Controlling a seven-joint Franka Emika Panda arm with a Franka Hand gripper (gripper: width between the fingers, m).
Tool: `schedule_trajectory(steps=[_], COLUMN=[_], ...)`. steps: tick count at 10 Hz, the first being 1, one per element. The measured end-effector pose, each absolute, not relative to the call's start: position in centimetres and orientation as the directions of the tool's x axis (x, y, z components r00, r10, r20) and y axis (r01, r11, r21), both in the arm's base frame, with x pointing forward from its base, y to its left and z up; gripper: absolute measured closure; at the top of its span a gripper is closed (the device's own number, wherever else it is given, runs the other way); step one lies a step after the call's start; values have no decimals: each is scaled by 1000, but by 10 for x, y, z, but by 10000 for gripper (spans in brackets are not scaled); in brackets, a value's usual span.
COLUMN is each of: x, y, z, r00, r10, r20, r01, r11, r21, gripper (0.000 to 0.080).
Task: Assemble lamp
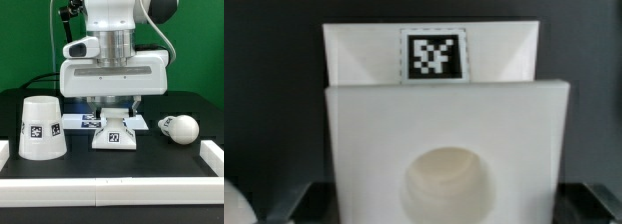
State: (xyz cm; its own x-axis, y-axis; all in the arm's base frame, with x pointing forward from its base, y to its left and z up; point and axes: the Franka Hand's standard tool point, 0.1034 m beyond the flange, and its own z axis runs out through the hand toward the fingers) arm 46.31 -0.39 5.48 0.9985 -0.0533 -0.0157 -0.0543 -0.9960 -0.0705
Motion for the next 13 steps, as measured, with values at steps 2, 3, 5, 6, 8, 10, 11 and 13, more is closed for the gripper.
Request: schedule_trajectory(steps=[2,3,5,6,8,10,11,13], x=[498,518,547,562,583,598,605,612], y=[13,22,46,53,71,86,94,100], z=[52,52,51,50,51,51,51,51], r00=[999,999,999,998,999,998,997,997], r10=[27,41,45,53,12,-12,-24,-32], r20=[-27,-8,21,27,45,61,67,74], r01=[25,40,47,56,17,-4,-16,-23], r11=[-996,-995,-994,-993,-993,-993,-992,-992], r21=[-90,-95,-102,-107,-114,-121,-125,-127], gripper=[263,263,263,263,263,263,263,263])
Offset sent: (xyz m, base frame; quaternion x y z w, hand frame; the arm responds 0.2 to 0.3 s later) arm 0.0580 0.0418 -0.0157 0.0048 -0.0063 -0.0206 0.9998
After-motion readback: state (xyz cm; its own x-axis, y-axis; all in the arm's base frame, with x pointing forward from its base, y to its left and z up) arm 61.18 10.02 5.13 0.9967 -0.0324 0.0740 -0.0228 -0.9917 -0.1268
